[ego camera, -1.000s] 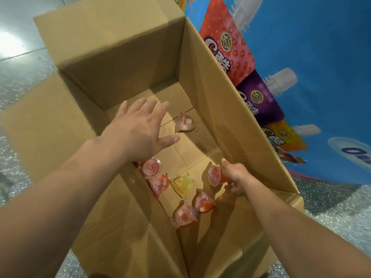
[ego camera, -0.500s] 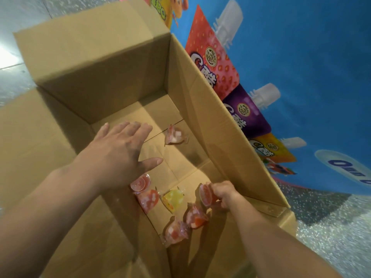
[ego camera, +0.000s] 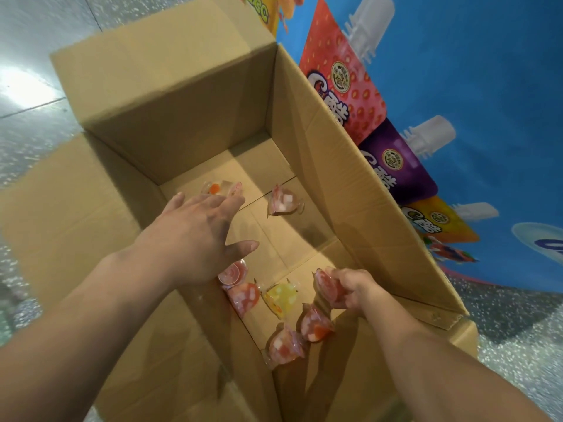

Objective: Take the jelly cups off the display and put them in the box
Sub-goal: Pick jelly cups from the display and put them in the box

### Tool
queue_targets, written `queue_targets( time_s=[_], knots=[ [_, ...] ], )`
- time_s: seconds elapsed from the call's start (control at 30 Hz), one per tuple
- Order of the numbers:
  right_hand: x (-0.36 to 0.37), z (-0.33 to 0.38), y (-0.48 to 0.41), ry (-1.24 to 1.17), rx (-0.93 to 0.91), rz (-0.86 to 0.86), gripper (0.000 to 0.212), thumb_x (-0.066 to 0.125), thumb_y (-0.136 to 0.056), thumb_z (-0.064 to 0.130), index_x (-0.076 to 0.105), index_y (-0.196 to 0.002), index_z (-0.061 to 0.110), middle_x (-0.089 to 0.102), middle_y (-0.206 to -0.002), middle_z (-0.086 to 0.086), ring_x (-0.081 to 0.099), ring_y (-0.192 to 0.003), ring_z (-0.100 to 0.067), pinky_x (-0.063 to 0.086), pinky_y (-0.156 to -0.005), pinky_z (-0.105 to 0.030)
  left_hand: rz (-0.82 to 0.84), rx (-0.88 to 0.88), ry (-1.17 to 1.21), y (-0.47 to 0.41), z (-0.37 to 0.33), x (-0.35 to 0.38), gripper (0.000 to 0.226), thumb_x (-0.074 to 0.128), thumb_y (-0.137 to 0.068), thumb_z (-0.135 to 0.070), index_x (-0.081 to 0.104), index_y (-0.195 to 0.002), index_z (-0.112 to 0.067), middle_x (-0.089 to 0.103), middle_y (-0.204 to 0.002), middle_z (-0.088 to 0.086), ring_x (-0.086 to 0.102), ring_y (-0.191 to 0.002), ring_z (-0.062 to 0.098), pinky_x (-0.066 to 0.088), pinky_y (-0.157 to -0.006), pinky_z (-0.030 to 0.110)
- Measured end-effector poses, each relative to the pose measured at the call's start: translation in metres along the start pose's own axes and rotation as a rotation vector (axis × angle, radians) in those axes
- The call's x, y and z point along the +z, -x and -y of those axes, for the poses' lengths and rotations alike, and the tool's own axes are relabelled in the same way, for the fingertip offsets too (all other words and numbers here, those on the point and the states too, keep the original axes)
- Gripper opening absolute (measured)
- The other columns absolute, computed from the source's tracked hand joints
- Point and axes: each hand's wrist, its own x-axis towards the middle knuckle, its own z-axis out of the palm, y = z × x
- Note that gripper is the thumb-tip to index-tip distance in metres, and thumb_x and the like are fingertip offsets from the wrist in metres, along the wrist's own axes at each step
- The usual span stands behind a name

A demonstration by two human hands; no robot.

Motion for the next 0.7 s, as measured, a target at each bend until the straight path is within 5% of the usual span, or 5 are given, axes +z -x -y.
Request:
queue_targets(
  time_s=[0.2, 0.47, 0.7],
  knots=[
    [0.012, 0.022, 0.073, -0.212, -0.220, 0.325, 0.027, 0.068, -0.094, 0.019, 0.068, -0.120, 0.012, 0.073, -0.110, -0.016, 0.068, -0.105, -0.035, 0.058, -0.089, -0.054, 0.026, 0.007, -0.021, -0.005, 0.009, 0.004, 0.077, 0.037, -0.094, -0.069, 0.011, -0.157, -0.034, 0.034, -0.160, -0.003, 0.030, -0.147, 0.019, 0.017, -0.124, 0.045],
    [0.013, 0.029, 0.126, -0.403, -0.276, 0.516, 0.048, 0.072, -0.078, 0.023, 0.067, -0.126, 0.016, 0.067, -0.124, -0.016, 0.064, -0.115, -0.035, 0.060, -0.079, -0.048, 0.017, 0.027, -0.018, -0.025, 0.019, 0.016, 0.066, 0.053, -0.095, -0.054, 0.030, -0.152, -0.030, 0.056, -0.141, 0.001, 0.053, -0.126, 0.024, 0.043, -0.106, 0.041],
    [-0.009, 0.025, 0.134, -0.528, -0.229, 0.550, 0.056, 0.072, -0.076, 0.026, 0.065, -0.130, 0.012, 0.066, -0.128, -0.020, 0.067, -0.111, -0.036, 0.059, -0.082, -0.054, 0.241, -0.031, -0.080, -0.048, 0.012, 0.056, 0.051, 0.057, -0.097, -0.043, 0.044, -0.142, -0.023, 0.061, -0.129, 0.007, 0.060, -0.117, 0.024, 0.053, -0.095, 0.039]
  ],
)
